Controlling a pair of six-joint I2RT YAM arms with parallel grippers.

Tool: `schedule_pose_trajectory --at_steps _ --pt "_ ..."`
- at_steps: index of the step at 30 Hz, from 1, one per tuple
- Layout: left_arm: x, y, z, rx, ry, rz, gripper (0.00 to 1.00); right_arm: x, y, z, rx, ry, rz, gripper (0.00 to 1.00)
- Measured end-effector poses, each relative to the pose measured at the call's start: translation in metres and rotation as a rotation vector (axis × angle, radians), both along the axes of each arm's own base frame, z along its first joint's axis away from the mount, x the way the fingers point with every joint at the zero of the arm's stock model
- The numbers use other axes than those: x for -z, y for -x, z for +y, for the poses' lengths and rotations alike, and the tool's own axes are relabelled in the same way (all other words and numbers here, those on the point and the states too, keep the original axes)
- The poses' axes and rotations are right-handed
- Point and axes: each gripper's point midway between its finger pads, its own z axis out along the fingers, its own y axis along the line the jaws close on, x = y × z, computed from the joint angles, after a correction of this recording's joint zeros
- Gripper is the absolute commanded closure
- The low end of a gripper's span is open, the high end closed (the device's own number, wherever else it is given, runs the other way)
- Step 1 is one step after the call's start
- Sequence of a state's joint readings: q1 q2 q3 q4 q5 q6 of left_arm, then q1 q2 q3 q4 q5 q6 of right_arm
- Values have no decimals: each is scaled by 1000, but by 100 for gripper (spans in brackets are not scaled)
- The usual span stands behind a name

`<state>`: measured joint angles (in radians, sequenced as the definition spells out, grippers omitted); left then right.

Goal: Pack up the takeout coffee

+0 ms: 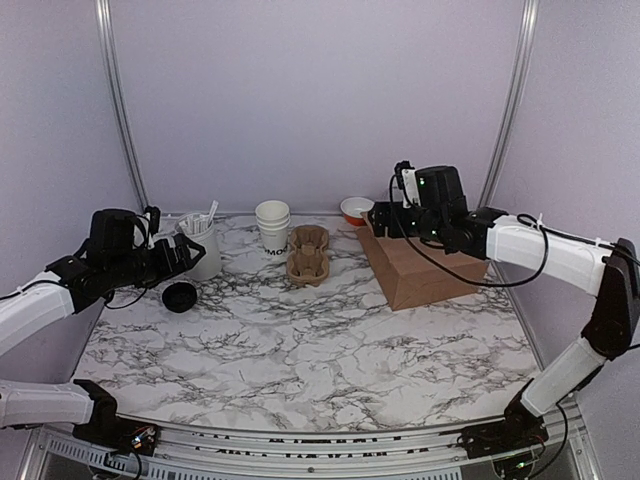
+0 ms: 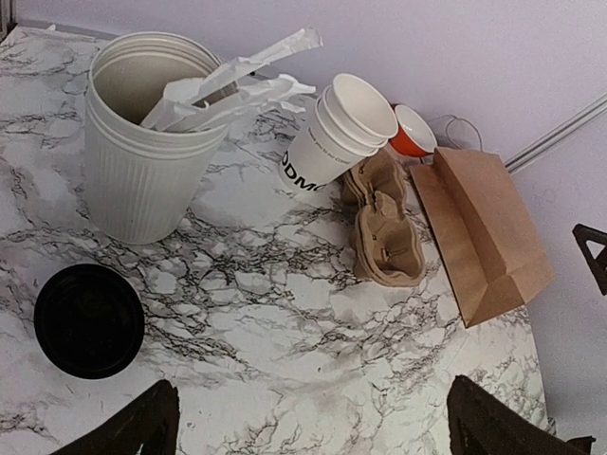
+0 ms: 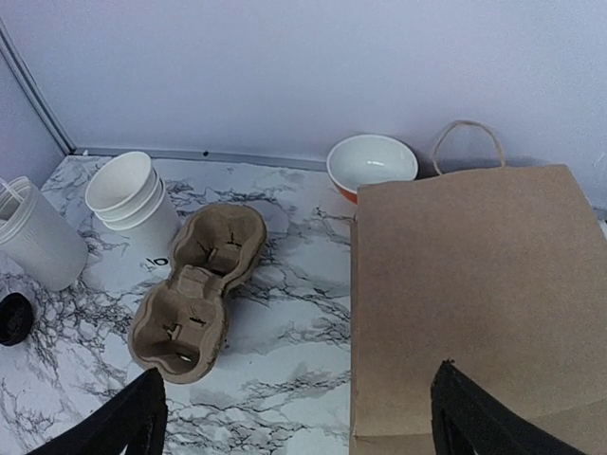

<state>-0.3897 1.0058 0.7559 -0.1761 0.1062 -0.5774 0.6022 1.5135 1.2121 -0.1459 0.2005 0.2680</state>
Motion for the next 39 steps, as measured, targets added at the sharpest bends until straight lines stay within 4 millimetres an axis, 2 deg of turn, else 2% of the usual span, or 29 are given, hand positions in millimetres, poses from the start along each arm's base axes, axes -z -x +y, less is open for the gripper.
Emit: schedule_pose_trajectory --at_steps 4,6,10,13,16,20,25,31,39 --pt "14 5 -8 7 21 28 1 16 -5 18 -10 51 52 8" --pt "17 5 -9 -4 25 38 1 21 -1 35 -37 70 71 8" --pt "14 -1 -6 -42 31 28 1 26 1 53 -71 86 96 8" --pt "6 -8 -3 -80 37 13 1 25 -3 64 -98 88 114 12" --pt "0 -15 -1 -111 49 0 1 15 -19 85 -133 73 116 17" --pt "3 -16 -1 -131 65 16 1 -1 -50 122 -170 24 98 24" --pt "-1 -12 1 -139 89 11 1 -2 -79 158 -204 -41 94 33" --pt "-3 -1 6 -143 110 -5 1 16 -107 186 -212 -114 98 41" --pt "-7 4 8 -146 125 -17 1 69 -132 206 -204 -211 141 45"
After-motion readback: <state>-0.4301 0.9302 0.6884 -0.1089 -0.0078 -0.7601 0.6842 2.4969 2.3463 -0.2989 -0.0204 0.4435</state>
